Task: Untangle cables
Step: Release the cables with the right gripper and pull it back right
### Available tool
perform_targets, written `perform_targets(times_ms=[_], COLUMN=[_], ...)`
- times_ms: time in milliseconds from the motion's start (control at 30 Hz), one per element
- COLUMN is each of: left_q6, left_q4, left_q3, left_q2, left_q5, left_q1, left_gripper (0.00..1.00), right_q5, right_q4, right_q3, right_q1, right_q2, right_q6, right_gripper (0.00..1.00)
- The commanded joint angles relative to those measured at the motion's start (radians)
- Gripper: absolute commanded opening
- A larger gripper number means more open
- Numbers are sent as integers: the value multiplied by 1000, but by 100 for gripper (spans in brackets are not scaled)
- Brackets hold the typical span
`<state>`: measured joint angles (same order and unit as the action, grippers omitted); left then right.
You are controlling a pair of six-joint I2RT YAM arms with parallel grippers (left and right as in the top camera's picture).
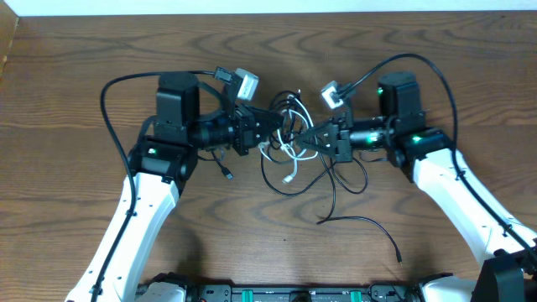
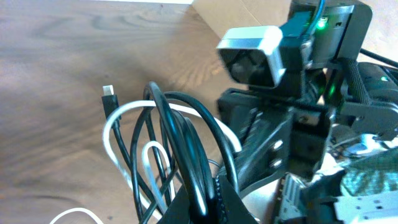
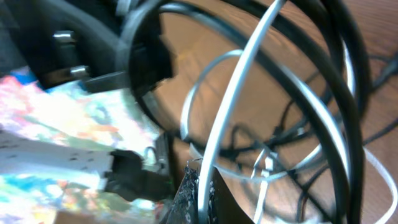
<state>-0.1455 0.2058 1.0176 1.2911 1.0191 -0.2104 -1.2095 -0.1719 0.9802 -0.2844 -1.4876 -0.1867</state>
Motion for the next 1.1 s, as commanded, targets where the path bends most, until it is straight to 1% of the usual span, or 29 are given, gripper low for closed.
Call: perform_targets(times_ms=[0,33,133,267,400,467,567,700,800,867,967,1067], left_q6=[133,157,172,172,172,172,198,198,198,198,198,198], left_q4=[-6,-6,-5,9,16,18,26,26,32,39,54,62], left_q3=[21,21,21,21,21,21,20,20,21,20,20,20], left_q2=[-12,-12,-12,-12,-12,-12,-11,-11,-11,-11,-11,-11], left_q5=[17,17,17,19,103,138,137,137,137,140,145,145], left_q1=[25,25,24,24,23,23,23,23,23,23,23,23], left_gripper=[8,8,8,8,8,8,7,8,8,8,8,8], right_q5=[-278,-301,-316,-310,-190,-145,-143,-173,-169,-135,-46,41], right_q4=[16,16,29,128,174,195,309,515,629,662,647,621], right_q3=[5,5,5,5,5,5,5,5,5,5,5,5], right_q1=[58,70,100,118,117,120,129,134,148,155,153,152], right_q2=[29,37,71,135,192,211,229,236,236,235,233,222], right_q6=[-19,-19,-27,-94,-110,-140,-235,-370,-447,-434,-376,-336], right_gripper=[1,1,1,1,1,1,1,1,1,2,7,6])
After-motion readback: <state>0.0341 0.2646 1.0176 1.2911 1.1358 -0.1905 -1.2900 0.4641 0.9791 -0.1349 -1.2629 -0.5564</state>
